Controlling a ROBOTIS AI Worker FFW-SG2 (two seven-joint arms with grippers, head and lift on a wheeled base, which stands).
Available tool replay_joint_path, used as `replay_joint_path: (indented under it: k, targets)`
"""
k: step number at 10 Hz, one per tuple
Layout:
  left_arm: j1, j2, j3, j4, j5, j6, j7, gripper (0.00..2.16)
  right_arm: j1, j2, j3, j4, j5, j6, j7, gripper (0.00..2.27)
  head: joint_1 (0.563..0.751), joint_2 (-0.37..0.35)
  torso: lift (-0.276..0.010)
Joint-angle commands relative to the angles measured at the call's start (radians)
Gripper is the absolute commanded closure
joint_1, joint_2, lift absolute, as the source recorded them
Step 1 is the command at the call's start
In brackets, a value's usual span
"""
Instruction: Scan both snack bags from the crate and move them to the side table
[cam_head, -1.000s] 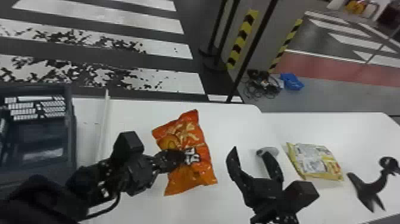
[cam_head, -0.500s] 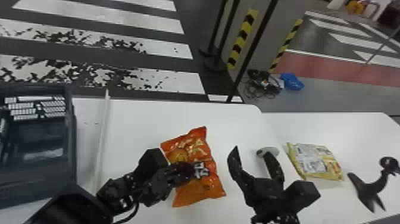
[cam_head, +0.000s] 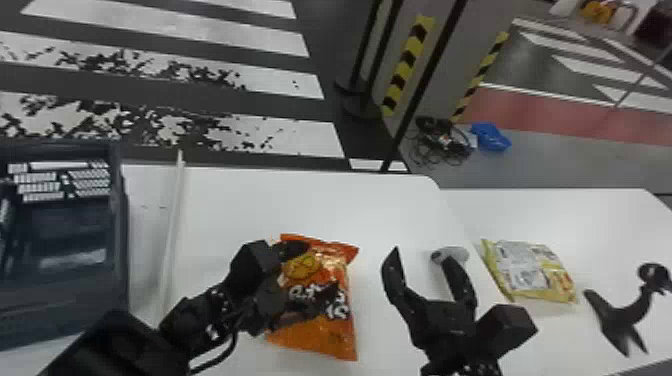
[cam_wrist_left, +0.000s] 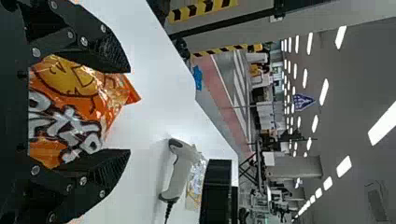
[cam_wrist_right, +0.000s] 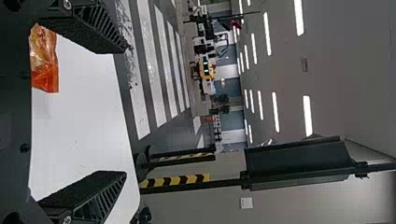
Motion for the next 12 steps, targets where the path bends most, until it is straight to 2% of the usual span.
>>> replay_joint_path:
  k: [1, 3, 6, 7, 8, 12]
  targets:
    - [0.049, 0.024, 0.024, -0.1, 0.0, -0.022, 0.022, 0.03, 0.002, -0.001, 0.0, -0.001, 0.0, 0.0, 0.0, 0.06, 0.695, -0.35, -0.099]
    - [0.141, 0.068, 0.136, -0.254, 0.051, -0.025, 0.045, 0.03, 0.002, -0.001, 0.006, -0.005, 0.002, 0.019, 0.016, 0.06, 0.695, -0.35, -0.099]
    - [0.27, 0.125, 0.317, -0.375, 0.181, -0.12, 0.066, 0.03, -0.001, -0.004, 0.009, -0.036, -0.003, 0.142, 0.082, 0.07, 0.695, -0.35, -0.099]
    - [0.315, 0.139, 0.375, -0.408, 0.227, -0.13, 0.077, 0.03, -0.003, -0.006, 0.002, -0.053, -0.035, 0.212, 0.118, 0.07, 0.695, -0.35, -0.099]
    - [0.356, 0.161, 0.423, -0.424, 0.267, -0.182, 0.091, 0.03, -0.003, -0.006, -0.017, -0.068, -0.078, 0.28, 0.166, 0.07, 0.695, -0.319, -0.099]
    - [0.503, 0.177, 0.593, -0.442, 0.373, -0.298, 0.092, 0.04, 0.002, 0.002, -0.103, -0.149, -0.206, 0.666, 0.281, 0.07, 0.695, -0.16, -0.099]
